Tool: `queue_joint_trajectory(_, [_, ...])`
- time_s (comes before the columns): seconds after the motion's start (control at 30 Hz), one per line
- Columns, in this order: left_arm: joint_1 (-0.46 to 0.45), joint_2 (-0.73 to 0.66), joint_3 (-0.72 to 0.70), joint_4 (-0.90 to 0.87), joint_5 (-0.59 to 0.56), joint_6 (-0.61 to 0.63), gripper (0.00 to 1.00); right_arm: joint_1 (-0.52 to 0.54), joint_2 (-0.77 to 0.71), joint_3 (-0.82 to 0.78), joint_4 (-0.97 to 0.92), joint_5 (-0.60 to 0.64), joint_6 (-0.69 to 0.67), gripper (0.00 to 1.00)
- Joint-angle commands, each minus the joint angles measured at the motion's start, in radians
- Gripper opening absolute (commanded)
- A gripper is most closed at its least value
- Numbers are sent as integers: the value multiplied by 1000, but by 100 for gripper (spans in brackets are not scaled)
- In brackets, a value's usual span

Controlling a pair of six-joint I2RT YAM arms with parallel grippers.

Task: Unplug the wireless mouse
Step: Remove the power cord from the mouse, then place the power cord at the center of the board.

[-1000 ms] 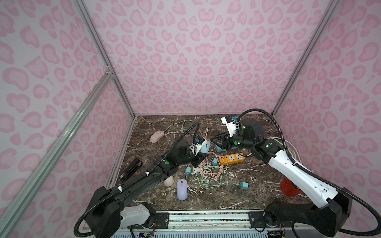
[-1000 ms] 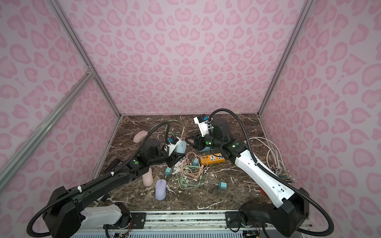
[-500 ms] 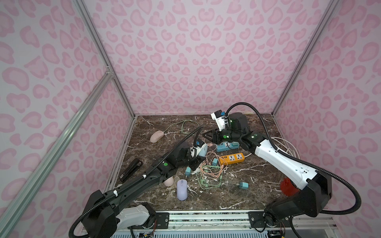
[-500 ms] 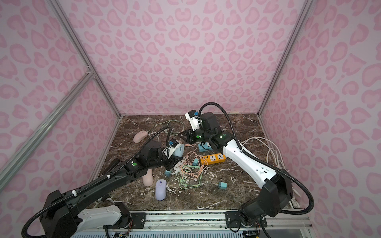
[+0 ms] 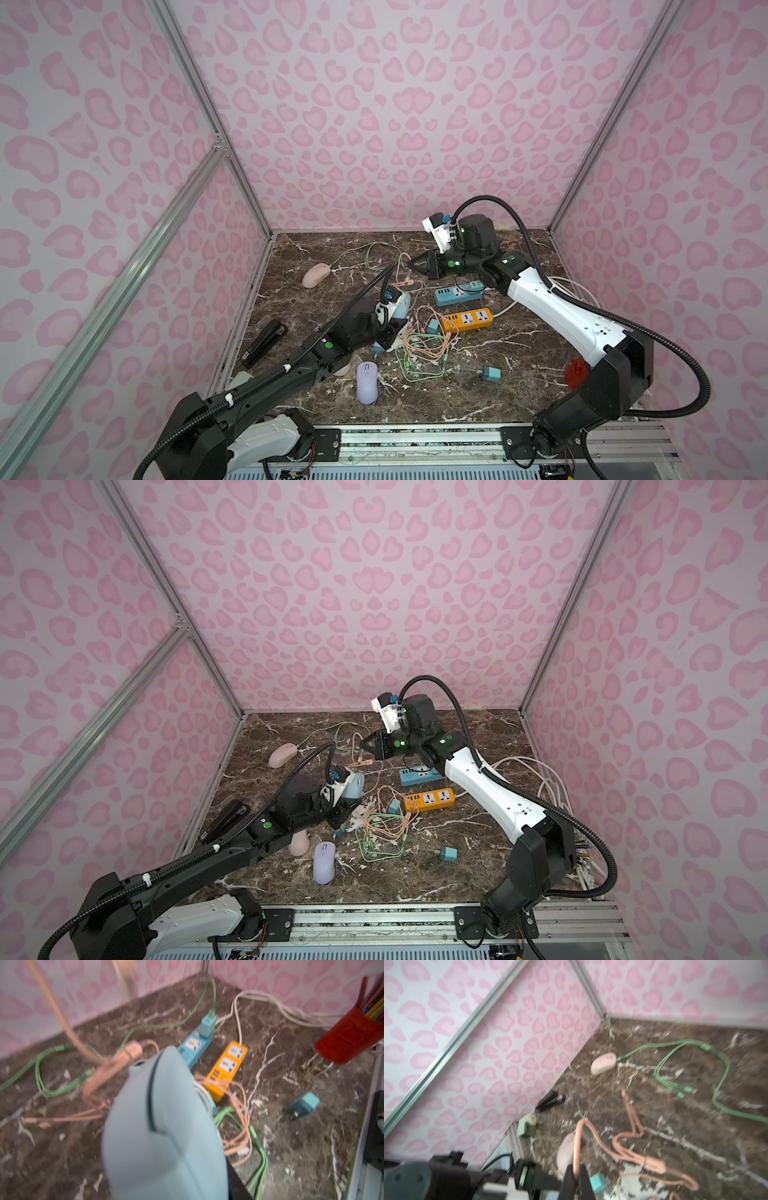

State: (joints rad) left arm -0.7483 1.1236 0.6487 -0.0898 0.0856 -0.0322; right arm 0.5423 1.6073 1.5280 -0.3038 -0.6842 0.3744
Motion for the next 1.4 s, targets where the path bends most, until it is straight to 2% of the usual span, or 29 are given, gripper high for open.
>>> queue_joint_trajectory(0.0, [0, -20, -23, -83, -35, -51, 3, 2, 20, 13, 100, 7, 15, 0])
queue_joint_trajectory(0.17, [4, -24, -10, -115, -84, -54, 3, 20, 34, 3, 114, 40, 19, 0])
queue_joint_trajectory(0.33, [26, -92, 10, -115, -132, -84, 2, 101, 75, -16, 25, 187, -61, 0])
queue_joint_trajectory(0.47, [76, -142, 6, -101, -141, -138, 2, 169, 65, -120, 12, 335, -84, 0])
queue_joint_trajectory(0.7, [173, -143, -5, -81, -113, -249, 2, 192, -26, -332, 64, 367, -45, 0])
queue_joint_trajectory(0.83, [246, -67, 7, -29, -7, -304, 2, 219, -145, -426, 100, 435, -51, 39])
queue_joint_trajectory(0.9, [277, -16, 23, -7, 41, -325, 2, 226, -216, -484, 112, 467, -52, 50])
queue_joint_trajectory(1.07, [330, 84, 21, 86, 117, -369, 2, 212, -346, -592, 129, 535, -59, 53])
queue_joint_trajectory(1.3, [445, 263, -13, 240, 234, -465, 2, 146, -405, -642, 124, 494, -80, 53])
queue_joint_trajectory(1.37, [464, 306, -13, 263, 268, -472, 8, 137, -405, -648, 127, 491, -83, 53])
